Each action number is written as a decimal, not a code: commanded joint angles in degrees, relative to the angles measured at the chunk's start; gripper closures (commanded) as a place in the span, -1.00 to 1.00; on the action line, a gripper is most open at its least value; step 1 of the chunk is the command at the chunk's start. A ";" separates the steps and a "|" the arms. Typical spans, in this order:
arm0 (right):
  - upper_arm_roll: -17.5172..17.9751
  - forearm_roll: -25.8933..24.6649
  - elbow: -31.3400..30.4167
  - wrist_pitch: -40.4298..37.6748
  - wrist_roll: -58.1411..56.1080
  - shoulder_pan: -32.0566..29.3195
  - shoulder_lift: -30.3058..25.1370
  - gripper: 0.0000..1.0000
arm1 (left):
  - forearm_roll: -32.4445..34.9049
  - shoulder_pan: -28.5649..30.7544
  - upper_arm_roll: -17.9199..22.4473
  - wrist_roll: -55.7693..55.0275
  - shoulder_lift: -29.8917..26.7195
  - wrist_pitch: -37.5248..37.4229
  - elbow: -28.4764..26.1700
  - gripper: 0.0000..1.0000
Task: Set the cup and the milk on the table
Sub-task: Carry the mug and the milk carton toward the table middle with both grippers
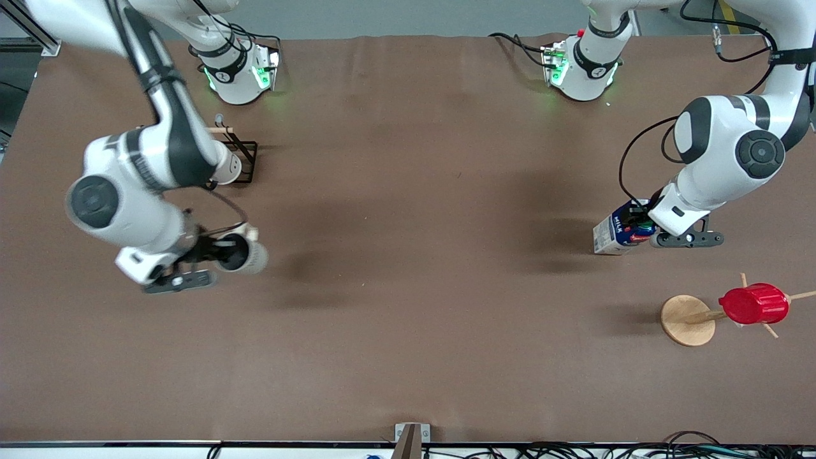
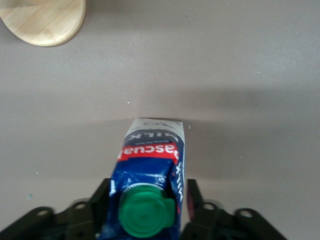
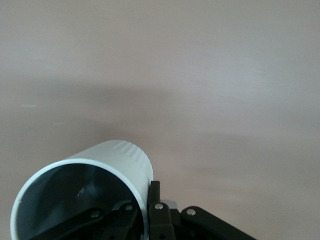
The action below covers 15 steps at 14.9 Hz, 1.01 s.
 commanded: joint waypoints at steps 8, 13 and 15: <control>4.48 -10.01 5.29 11.13 33.86 17.23 12.33 0.98 | 1.21 -0.26 -1.81 -0.13 -0.86 -7.40 11.62 0.84; 4.48 -12.39 5.11 15.70 35.20 22.88 16.39 0.96 | 1.21 -0.27 -9.28 -1.62 -0.24 -8.72 15.41 0.81; 4.48 -14.84 5.20 15.96 37.56 23.75 17.61 0.95 | 1.21 -0.27 -12.88 -5.83 0.89 -8.72 15.76 0.79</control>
